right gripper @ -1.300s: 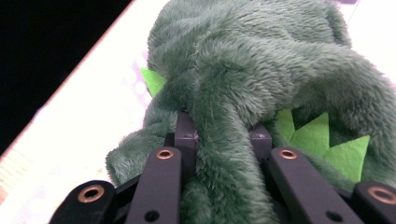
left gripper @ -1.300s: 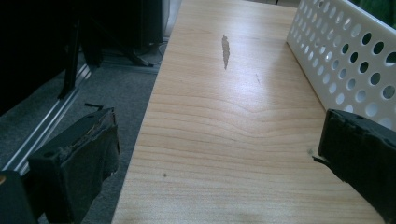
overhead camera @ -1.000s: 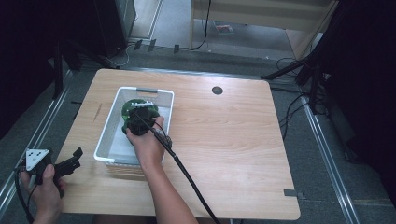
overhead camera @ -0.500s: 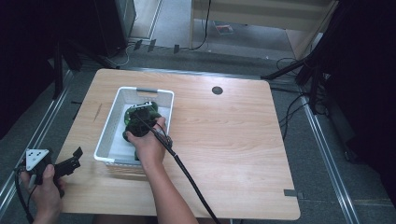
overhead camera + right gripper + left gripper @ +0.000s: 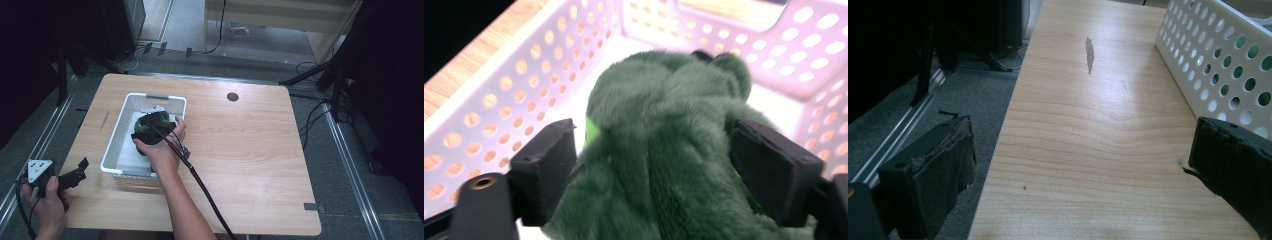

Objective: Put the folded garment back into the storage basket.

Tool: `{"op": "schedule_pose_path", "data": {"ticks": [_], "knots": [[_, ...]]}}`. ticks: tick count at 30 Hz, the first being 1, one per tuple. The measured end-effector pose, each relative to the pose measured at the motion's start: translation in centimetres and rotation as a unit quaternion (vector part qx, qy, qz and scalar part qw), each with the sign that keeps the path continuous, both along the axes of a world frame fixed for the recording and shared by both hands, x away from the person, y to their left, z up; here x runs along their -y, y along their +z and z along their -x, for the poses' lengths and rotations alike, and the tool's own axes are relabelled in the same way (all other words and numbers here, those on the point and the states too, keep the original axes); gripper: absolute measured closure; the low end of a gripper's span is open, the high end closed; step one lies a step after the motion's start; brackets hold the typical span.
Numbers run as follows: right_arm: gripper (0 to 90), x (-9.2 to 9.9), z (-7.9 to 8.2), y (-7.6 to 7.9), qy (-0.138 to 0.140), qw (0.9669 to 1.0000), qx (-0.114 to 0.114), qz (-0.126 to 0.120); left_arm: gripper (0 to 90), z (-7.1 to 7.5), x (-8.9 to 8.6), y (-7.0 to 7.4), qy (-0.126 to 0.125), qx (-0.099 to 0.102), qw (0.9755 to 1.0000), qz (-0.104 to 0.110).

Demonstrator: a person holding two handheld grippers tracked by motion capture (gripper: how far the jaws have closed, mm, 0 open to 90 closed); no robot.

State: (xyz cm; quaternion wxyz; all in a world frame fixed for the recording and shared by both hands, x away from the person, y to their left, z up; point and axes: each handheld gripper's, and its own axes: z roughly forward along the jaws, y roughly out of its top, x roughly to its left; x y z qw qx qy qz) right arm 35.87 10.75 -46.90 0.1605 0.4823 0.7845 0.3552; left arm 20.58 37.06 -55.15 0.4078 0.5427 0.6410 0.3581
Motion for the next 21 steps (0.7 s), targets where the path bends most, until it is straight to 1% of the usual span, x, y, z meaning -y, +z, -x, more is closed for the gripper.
{"op": "schedule_pose_path", "data": {"ticks": [2,3,5,8,9,12,17,18,21], "knots": [[14.8,0.2,0.0,0.3,-0.001,1.0000,-0.007,-0.007,0.0,0.0,0.0,0.0,0.000,0.000,1.0000,0.000],[14.7,0.4,0.1,0.5,0.001,0.9999,-0.010,-0.012,0.0,0.0,0.0,0.0,-0.001,-0.001,1.0000,0.000],[13.5,0.5,0.1,0.6,0.002,0.9998,-0.013,-0.015,0.0,0.0,0.0,0.0,-0.001,-0.001,1.0000,0.000],[8.1,0.9,0.1,0.8,0.002,0.9993,-0.030,-0.023,0.0,0.0,0.0,0.0,-0.002,-0.002,1.0000,-0.002],[7.8,1.0,0.1,0.8,-0.002,0.9991,-0.036,-0.024,0.0,0.0,0.0,0.0,-0.001,-0.001,1.0000,-0.001],[7.3,1.2,0.0,0.8,0.000,0.9985,-0.047,-0.028,0.0,0.0,0.0,0.0,-0.001,-0.001,1.0000,-0.001],[5.9,1.7,0.1,1.0,-0.004,0.9988,-0.040,-0.029,0.0,0.0,0.0,0.0,-0.002,-0.002,1.0000,-0.002],[4.9,2.0,0.1,1.2,0.000,0.9988,-0.036,-0.035,0.0,0.0,0.0,0.0,-0.002,-0.001,1.0000,-0.001],[2.7,2.5,0.2,1.6,0.000,0.9989,-0.031,-0.036,0.0,0.0,0.0,0.0,-0.002,-0.002,1.0000,-0.002]]}}
